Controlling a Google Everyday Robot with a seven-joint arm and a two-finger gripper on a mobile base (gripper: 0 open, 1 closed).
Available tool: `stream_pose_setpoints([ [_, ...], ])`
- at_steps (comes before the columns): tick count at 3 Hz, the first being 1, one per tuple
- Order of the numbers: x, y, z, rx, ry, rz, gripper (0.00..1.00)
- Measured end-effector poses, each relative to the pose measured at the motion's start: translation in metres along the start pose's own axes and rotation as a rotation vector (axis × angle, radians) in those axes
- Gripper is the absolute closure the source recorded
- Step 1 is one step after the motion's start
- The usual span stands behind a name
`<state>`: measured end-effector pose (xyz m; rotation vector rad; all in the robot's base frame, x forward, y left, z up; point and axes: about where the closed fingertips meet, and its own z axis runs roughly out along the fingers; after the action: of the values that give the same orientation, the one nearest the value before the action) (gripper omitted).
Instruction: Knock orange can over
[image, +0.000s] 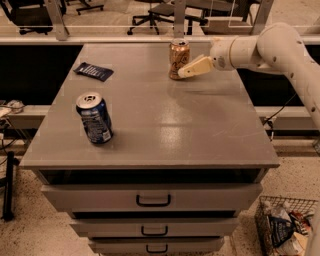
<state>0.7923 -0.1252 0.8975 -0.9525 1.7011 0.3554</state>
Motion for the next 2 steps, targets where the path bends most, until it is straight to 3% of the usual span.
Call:
stream_pose_setpoints([
  [1, -0.029, 0.019, 0.018, -0.095, -0.136, 0.050, 0.00],
  [2, -0.042, 0.044, 0.036, -0.196, -0.202, 0.115, 0.00],
])
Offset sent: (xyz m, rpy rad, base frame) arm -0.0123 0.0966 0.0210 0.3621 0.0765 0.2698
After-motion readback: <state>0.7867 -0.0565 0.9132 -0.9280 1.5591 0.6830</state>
